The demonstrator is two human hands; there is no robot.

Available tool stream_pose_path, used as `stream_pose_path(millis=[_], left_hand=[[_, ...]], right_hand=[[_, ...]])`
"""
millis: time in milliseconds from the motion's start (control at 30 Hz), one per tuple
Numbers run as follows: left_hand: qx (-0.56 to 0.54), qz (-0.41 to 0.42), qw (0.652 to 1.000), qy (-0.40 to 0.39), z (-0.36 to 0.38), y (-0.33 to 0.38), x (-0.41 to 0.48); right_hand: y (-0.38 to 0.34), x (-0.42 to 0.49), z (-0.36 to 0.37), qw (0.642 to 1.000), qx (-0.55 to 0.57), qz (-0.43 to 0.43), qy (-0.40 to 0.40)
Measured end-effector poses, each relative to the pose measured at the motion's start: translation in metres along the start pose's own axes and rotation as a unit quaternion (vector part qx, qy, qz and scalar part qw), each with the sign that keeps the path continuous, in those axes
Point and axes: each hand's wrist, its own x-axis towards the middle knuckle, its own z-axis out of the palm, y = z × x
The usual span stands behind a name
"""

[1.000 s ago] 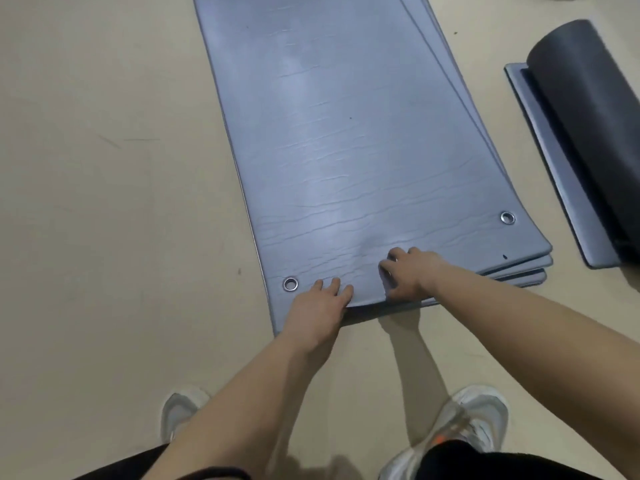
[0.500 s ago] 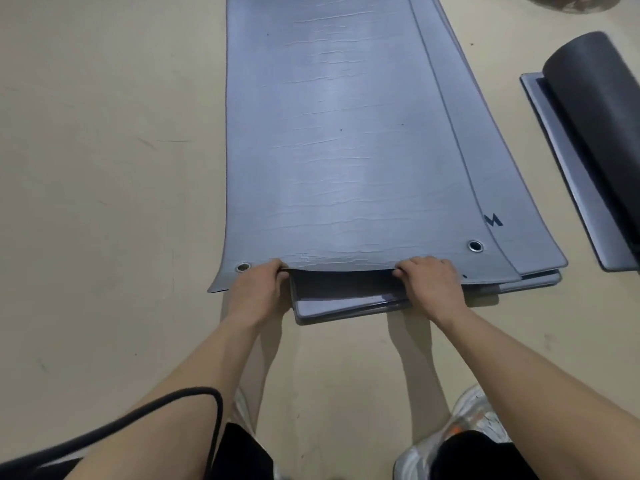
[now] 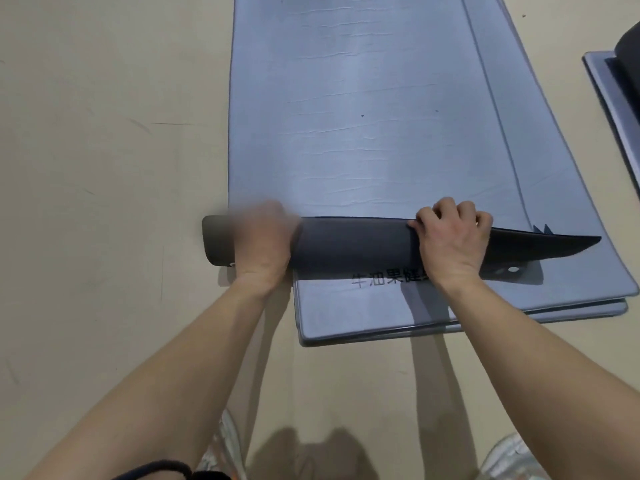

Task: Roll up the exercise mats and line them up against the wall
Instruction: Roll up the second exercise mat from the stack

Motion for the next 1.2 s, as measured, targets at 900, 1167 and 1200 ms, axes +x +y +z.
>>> stream_pose_path(millis=[900,1167,1200], left_hand=[[-0.012,0.056,0.926,-0.372,-0.038,-0.036,-0.03],[0.019,0.144,0.97,-0.193,-0.004,0.02,-0.042],[0.026,0.136,0.967,-0.215,-0.002,0.02,-0.031]], right_hand=[[0.01,-0.018,-0.035,0.896,0.058,-0.112,-0.427],[0.008,0.03,-0.013,0.856,0.104,-0.065,-0.503],[0.008,0.032,-0.011,0.868,0.089,-0.066,-0.485]])
